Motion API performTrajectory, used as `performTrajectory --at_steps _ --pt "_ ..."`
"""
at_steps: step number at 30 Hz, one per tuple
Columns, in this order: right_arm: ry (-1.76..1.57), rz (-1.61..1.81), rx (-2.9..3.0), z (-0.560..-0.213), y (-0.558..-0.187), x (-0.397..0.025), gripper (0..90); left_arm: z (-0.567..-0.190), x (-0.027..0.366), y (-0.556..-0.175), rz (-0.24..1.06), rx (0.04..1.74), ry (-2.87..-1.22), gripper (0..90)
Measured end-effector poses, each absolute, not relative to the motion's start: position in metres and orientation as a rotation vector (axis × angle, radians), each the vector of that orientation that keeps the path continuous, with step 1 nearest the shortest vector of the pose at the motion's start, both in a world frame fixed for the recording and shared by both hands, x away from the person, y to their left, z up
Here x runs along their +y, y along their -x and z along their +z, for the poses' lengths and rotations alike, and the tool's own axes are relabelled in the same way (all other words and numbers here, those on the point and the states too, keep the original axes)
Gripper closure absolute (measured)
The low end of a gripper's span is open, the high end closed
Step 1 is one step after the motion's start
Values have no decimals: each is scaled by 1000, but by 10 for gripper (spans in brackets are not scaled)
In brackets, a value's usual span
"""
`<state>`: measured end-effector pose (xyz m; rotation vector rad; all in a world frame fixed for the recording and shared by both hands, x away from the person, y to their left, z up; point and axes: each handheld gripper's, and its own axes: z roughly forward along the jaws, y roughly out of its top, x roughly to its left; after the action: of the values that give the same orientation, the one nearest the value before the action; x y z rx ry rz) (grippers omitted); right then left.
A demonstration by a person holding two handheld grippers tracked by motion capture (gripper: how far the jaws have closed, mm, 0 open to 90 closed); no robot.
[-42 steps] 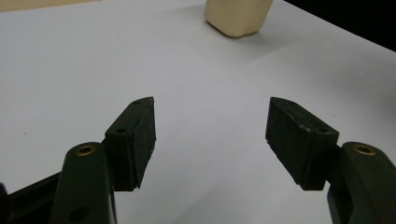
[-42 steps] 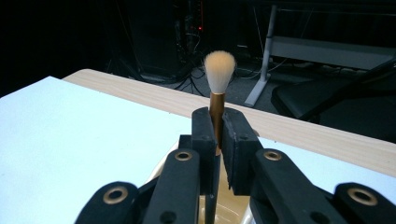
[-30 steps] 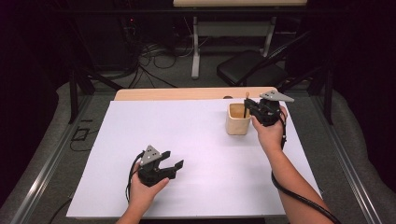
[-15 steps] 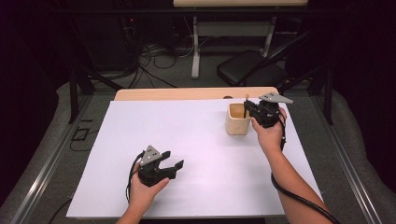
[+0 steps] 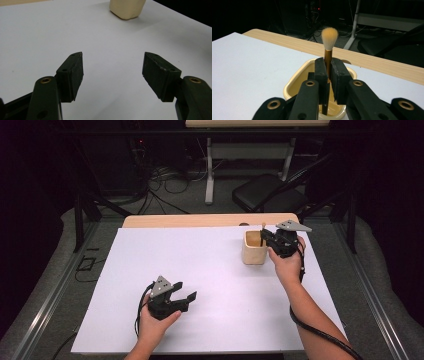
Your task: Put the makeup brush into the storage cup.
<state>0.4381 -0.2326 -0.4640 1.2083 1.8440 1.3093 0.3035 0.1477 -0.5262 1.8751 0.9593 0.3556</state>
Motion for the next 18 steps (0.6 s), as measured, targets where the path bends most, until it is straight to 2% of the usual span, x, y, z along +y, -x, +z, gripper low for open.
performTrajectory --at_steps 18 --pt "-1212 1302 1860 -467 -439 -232 840 -526 148 -303 357 957 -1878 338"
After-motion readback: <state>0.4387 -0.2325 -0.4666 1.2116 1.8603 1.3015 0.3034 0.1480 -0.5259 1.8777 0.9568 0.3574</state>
